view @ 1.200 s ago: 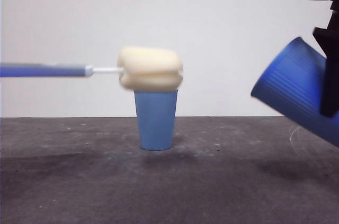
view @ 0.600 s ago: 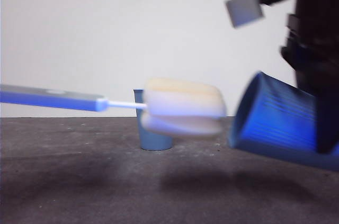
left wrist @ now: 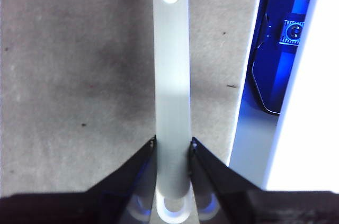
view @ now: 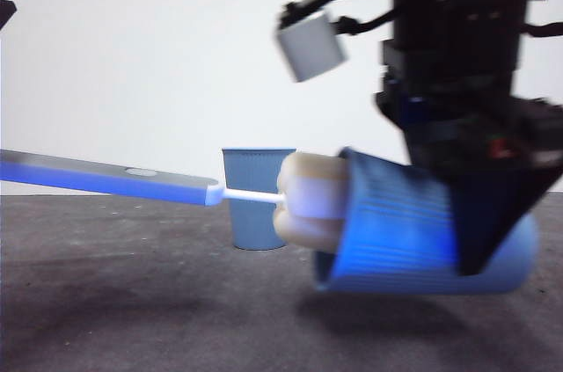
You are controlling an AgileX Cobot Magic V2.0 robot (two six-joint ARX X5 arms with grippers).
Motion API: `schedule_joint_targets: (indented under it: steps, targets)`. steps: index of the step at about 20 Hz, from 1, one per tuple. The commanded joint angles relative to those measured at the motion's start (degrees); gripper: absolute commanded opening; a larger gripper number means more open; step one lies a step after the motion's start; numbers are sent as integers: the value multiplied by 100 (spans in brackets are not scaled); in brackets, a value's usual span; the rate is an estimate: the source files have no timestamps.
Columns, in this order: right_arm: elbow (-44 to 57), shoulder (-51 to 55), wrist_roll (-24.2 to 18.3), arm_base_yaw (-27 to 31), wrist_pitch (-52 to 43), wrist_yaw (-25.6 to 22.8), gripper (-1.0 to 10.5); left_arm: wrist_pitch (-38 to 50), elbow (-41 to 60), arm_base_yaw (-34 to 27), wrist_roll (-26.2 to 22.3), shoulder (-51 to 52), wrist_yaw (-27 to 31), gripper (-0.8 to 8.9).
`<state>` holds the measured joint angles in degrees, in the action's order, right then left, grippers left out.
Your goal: Pick up the cup brush,pick up the cup,insert the brush into the cup,clean the cup,put the cup brush back,put the cup back to the fixed position on the table
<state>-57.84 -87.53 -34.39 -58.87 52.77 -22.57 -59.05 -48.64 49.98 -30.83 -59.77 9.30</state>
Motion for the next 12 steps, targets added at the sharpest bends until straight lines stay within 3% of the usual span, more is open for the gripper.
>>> schedule_joint_targets:
  steps: [1, 7, 12]
  targets:
    - [-199, -208, -57, -164, -105, 0, -17, 61, -46, 63, 61, -118, -28, -9]
    - [-704, -426, -31, -306, -247, 68, -17, 529, -52, 184, 195, -378, -245, -9]
    - [-758, -426, 13, -304, -52, 42, -18, 256, -52, 179, 299, -448, -59, -9]
